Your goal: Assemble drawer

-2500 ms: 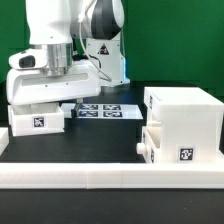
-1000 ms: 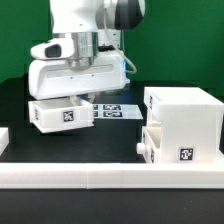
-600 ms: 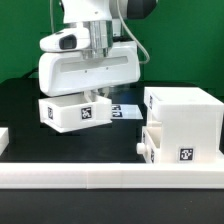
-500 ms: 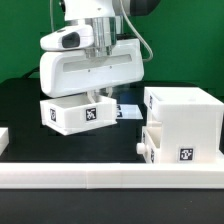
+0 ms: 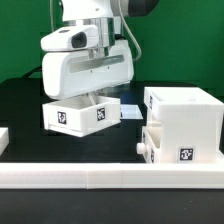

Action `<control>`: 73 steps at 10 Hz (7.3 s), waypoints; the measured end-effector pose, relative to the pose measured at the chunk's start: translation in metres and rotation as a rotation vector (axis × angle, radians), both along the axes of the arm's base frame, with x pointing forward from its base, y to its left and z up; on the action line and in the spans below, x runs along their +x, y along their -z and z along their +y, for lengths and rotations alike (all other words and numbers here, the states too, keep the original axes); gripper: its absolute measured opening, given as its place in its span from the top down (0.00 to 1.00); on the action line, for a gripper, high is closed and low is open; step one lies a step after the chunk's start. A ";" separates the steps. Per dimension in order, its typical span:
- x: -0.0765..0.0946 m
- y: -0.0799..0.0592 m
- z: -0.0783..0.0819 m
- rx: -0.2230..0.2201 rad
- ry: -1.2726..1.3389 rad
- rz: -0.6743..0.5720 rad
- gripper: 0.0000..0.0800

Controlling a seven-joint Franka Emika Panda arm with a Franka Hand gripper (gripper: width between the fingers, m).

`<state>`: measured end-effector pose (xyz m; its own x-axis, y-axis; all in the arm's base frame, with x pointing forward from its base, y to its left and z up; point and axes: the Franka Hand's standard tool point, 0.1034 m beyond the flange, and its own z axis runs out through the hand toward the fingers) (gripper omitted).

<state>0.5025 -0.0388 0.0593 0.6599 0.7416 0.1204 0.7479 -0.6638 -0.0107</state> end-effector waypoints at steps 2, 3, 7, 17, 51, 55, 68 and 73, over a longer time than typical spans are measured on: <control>0.010 -0.003 0.003 -0.023 -0.208 0.000 0.95; 0.016 -0.003 0.003 -0.042 -0.322 -0.005 0.95; 0.017 0.000 0.002 -0.069 -0.558 -0.017 0.95; 0.027 0.003 0.014 -0.089 -0.652 -0.018 0.95; 0.044 -0.001 0.050 -0.101 -0.698 -0.018 0.51; 0.053 -0.039 0.040 -0.138 -0.673 -0.031 0.20; 0.039 0.016 -0.012 -0.074 -0.733 0.038 0.19; 0.047 0.011 0.040 -0.071 -0.670 0.034 0.19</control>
Offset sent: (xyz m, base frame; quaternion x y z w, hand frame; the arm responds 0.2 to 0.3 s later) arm 0.0219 0.0003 -0.0004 0.0047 -0.0493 -0.2876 0.9565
